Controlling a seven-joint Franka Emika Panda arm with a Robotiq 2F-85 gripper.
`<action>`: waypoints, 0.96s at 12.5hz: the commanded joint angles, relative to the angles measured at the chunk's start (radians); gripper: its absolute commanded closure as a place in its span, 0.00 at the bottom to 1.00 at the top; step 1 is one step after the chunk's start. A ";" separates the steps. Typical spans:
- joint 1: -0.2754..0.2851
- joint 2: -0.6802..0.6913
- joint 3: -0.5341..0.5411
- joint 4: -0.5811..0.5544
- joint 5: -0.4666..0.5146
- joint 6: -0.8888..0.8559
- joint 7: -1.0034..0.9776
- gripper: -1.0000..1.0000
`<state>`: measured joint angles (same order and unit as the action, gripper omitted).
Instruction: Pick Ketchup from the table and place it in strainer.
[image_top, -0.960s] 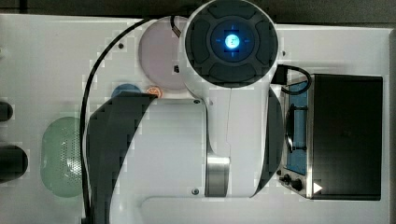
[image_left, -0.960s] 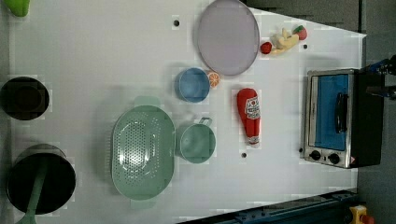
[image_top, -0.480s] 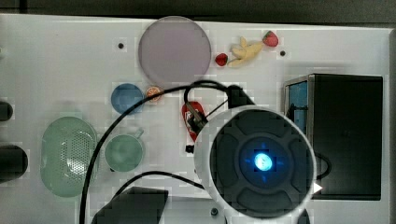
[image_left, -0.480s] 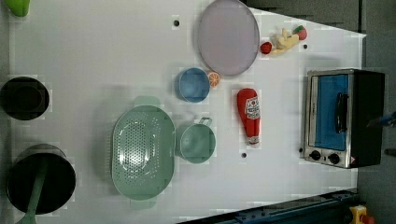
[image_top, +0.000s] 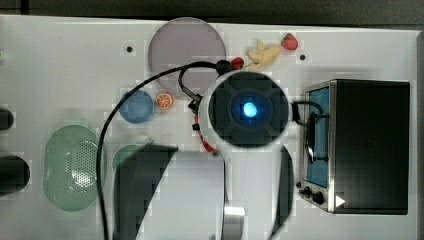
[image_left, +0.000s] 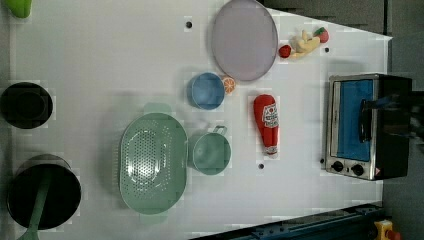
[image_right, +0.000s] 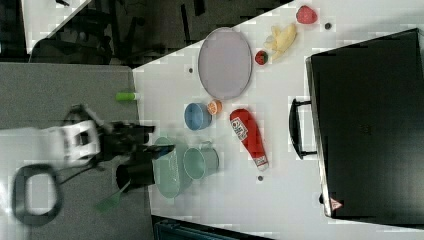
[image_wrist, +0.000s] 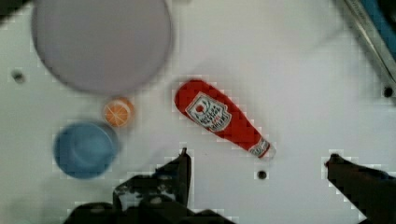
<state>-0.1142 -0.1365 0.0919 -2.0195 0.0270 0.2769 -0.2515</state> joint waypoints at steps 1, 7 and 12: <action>-0.008 0.076 0.006 -0.094 0.000 0.091 -0.394 0.00; 0.009 0.232 0.008 -0.224 -0.002 0.431 -0.715 0.00; 0.029 0.364 0.009 -0.311 -0.017 0.691 -0.715 0.00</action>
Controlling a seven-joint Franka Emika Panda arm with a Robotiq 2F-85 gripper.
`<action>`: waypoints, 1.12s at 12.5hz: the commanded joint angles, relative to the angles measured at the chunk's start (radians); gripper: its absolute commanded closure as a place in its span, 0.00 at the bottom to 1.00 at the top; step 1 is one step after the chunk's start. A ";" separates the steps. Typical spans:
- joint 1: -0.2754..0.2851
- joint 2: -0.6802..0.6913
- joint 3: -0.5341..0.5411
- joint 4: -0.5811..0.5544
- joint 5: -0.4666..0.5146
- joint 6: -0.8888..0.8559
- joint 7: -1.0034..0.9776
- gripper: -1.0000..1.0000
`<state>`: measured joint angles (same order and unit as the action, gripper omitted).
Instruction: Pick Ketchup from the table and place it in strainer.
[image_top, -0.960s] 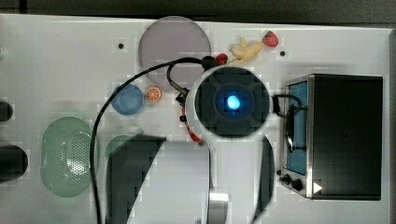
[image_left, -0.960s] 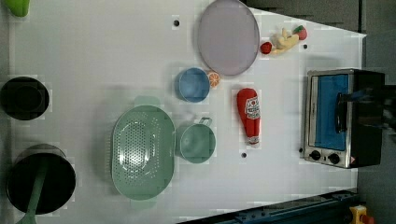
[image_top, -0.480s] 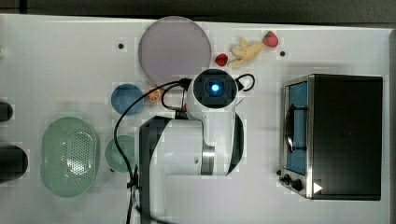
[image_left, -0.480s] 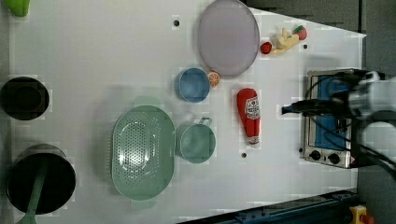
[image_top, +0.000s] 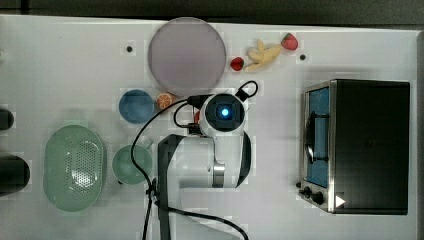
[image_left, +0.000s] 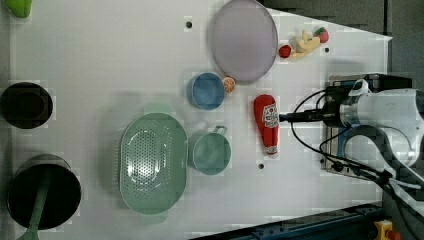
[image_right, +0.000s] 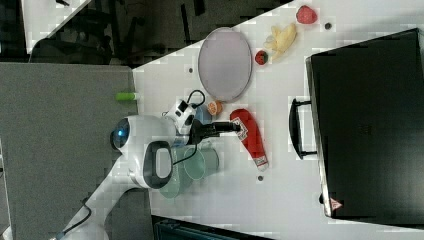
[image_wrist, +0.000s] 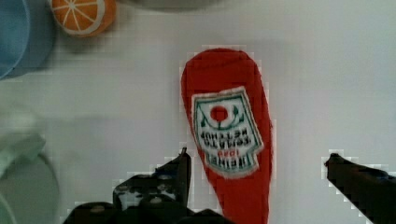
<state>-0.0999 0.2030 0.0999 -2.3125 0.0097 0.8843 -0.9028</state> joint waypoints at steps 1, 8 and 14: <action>0.015 0.050 0.000 -0.029 0.000 0.119 -0.065 0.00; 0.015 0.188 -0.004 -0.062 0.000 0.305 -0.064 0.15; 0.015 0.048 -0.004 -0.059 0.002 0.240 -0.047 0.42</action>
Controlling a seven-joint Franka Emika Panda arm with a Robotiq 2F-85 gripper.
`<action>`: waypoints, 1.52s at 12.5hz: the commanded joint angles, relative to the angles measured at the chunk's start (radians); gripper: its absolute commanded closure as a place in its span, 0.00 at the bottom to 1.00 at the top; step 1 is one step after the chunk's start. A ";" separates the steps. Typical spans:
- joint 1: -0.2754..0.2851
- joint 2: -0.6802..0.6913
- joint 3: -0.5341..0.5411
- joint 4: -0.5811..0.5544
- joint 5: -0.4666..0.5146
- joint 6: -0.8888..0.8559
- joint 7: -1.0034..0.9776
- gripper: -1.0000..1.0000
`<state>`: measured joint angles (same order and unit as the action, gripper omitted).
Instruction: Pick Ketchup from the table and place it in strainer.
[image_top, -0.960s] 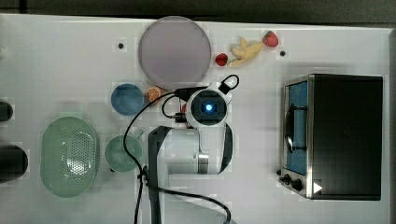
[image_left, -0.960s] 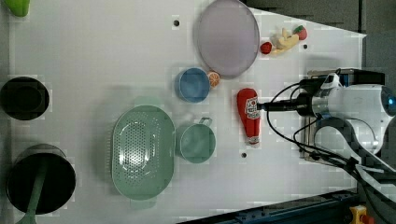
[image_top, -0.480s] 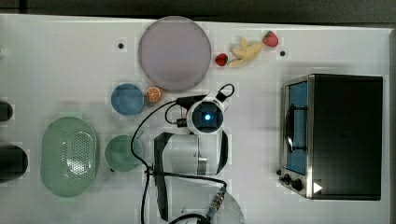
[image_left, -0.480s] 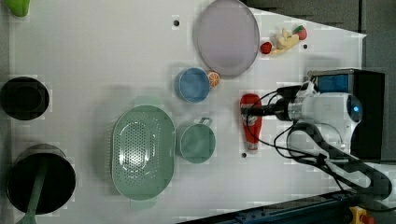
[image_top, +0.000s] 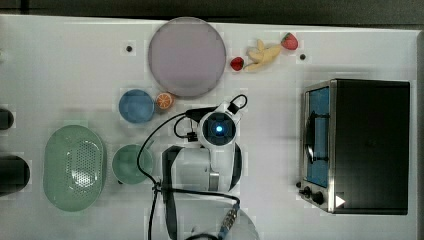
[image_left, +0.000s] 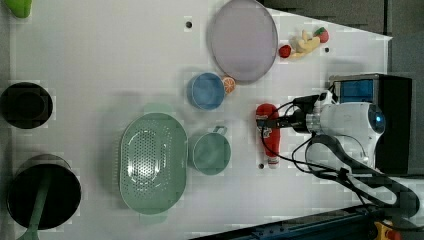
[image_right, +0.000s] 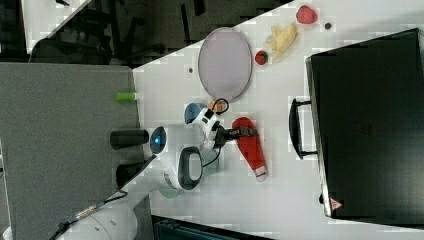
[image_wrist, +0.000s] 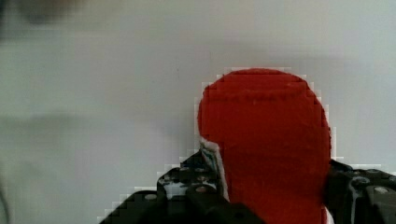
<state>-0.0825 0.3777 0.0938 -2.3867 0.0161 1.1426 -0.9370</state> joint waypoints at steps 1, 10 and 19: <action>-0.002 -0.183 0.004 0.016 -0.005 -0.075 -0.013 0.42; 0.030 -0.485 0.168 0.220 -0.001 -0.661 0.218 0.42; 0.091 -0.366 0.505 0.248 0.020 -0.511 0.792 0.42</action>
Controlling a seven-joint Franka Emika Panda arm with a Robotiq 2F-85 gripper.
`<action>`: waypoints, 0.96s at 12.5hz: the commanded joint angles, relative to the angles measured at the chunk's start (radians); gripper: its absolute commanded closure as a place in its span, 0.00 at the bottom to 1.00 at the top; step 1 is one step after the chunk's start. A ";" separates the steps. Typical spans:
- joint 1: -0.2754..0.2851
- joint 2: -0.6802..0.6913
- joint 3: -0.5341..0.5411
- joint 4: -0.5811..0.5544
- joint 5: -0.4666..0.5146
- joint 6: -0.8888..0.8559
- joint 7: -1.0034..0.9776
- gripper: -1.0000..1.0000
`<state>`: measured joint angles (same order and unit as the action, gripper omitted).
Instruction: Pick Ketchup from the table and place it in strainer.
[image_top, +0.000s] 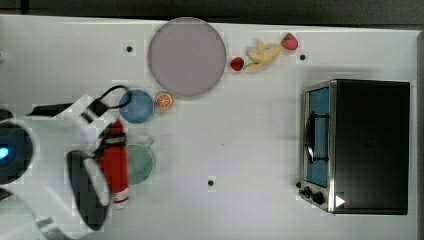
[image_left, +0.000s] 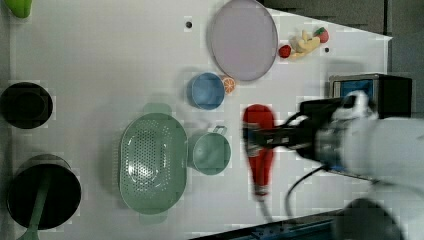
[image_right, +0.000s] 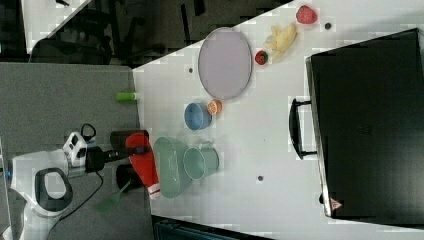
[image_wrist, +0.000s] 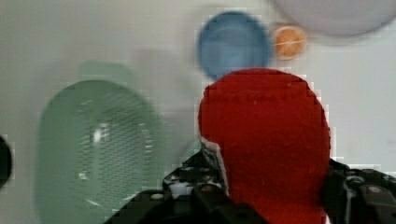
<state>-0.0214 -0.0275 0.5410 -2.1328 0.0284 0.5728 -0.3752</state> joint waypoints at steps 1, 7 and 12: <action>0.034 0.076 0.090 -0.007 0.007 0.106 0.293 0.42; 0.078 0.312 0.157 -0.009 -0.098 0.347 0.526 0.42; 0.079 0.426 0.146 -0.008 -0.121 0.422 0.559 0.17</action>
<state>0.0766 0.4319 0.6826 -2.1523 -0.0874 0.9888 0.1249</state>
